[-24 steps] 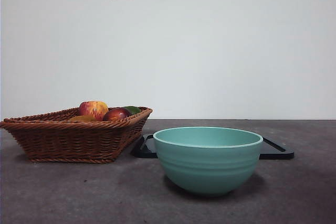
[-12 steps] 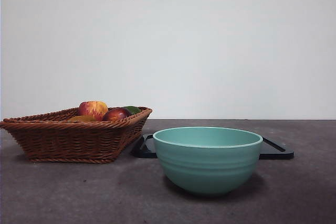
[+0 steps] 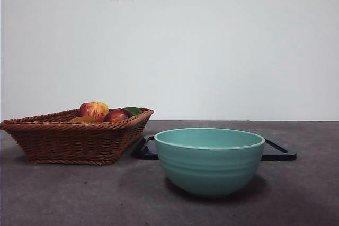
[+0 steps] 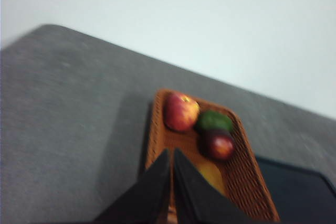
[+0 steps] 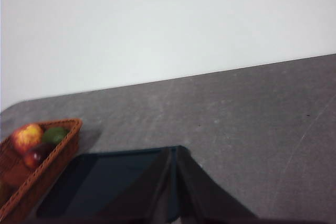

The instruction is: Pick up the wifruite, put it on the bowl, pick up the plate, put it on desk

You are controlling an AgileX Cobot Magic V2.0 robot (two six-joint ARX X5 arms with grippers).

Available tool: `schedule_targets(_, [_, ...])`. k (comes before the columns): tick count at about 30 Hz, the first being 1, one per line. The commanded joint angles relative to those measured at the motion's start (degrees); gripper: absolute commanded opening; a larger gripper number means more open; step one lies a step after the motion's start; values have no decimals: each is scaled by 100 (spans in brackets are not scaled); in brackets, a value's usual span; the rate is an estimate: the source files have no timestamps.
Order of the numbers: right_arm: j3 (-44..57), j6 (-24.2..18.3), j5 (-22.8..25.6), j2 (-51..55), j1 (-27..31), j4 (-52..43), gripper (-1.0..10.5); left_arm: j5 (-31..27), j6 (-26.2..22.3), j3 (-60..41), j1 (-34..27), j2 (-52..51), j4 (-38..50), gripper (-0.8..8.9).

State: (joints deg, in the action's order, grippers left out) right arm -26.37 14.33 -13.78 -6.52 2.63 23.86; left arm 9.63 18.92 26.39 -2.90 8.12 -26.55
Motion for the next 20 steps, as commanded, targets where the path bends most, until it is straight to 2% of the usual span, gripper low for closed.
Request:
schedule_targets(1, [-455,-433,-120,-319,-7,256,8,269,-398,378,-13,339,-136,10])
schedule_targets(4, [-918,-769,-199,-702,-15,664,8,590,-649,752,-9,776,-365,10])
schedule_targets(13, [-2201,-1609,-898,-1867,-101,1965,8,1556,-1272,1805,116,1895,-1134,10])
schedule_targets(20, [-2717,-1823,-1353,-2522,-590,2503,8,1937,-1711,2500,525,2520,-1867,9])
